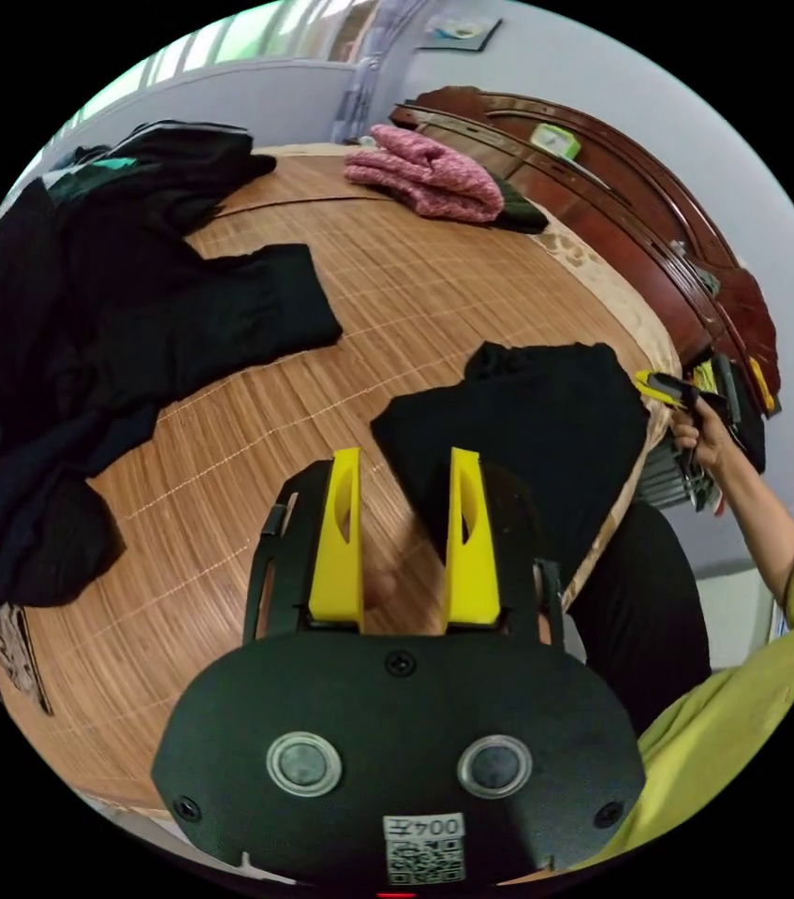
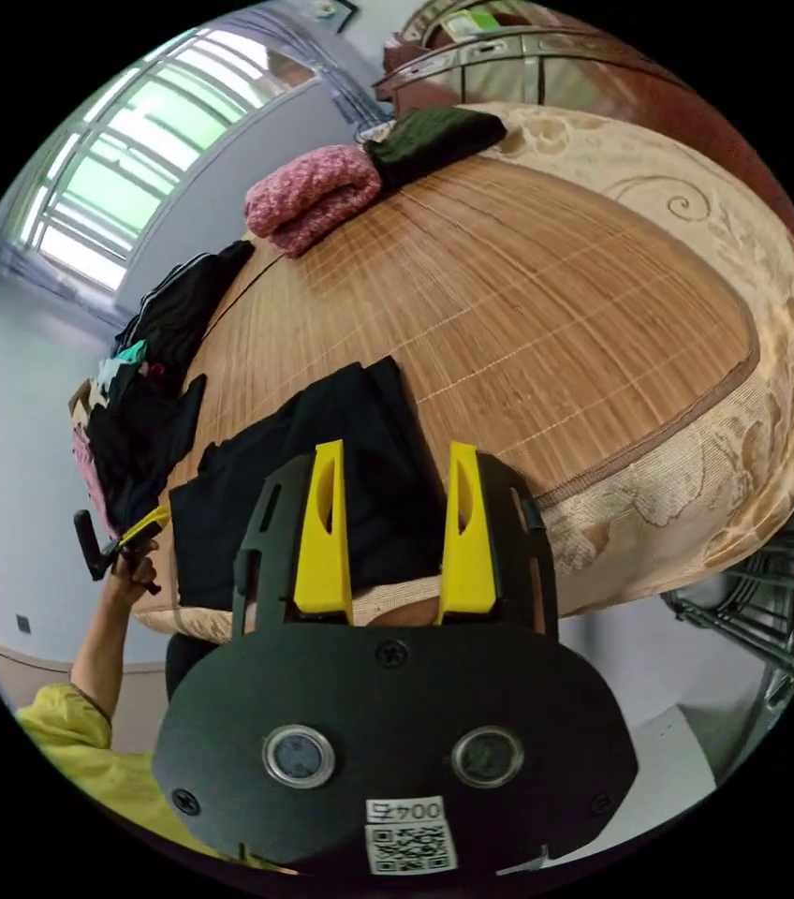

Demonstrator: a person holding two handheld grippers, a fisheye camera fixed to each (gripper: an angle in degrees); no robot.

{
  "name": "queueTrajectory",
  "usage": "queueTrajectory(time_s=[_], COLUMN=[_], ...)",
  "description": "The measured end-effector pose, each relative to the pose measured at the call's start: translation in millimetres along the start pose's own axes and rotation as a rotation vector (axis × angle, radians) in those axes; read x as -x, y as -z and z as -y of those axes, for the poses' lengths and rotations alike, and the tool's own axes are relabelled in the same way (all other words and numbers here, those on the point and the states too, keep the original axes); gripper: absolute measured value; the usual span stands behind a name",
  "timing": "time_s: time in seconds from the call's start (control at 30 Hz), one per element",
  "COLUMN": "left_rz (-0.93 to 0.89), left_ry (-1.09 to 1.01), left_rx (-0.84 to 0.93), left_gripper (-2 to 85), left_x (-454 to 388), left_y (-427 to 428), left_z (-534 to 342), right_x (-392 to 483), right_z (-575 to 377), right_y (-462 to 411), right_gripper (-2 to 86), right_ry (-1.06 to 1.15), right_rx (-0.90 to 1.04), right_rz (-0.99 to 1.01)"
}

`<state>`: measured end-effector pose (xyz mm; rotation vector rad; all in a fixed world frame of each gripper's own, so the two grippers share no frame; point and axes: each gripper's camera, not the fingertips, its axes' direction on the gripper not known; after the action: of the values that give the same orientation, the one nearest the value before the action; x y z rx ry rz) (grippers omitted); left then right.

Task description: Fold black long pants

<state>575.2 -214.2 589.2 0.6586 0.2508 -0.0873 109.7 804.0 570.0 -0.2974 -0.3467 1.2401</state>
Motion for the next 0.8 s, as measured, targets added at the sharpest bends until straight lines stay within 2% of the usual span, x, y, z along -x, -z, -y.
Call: queueTrajectory(time_s=[0.27,0.47,0.63,0.73,0.8], left_rz=[-0.055,-0.070,-0.081,-0.044,-0.027], left_ry=[-0.094,0.015,0.300,0.341,0.333], left_rx=[0.023,-0.047,-0.144,-0.221,-0.224], left_gripper=[5.3,3.1,3.4,4.6,6.0], left_x=[21,48,50,27,15], left_y=[-50,-53,-52,-54,-58], left_z=[-23,-81,-167,-196,-203], right_x=[39,83,147,192,214], right_z=[-9,15,66,113,137], right_y=[-20,-42,-89,-118,-133], right_gripper=[5.9,4.9,5.1,5.4,7.2], right_ry=[0.227,0.436,0.651,0.681,0.655], right_rx=[-0.010,0.008,-0.019,-0.078,-0.036], right_rz=[-0.287,-0.442,-0.551,-0.562,-0.591])
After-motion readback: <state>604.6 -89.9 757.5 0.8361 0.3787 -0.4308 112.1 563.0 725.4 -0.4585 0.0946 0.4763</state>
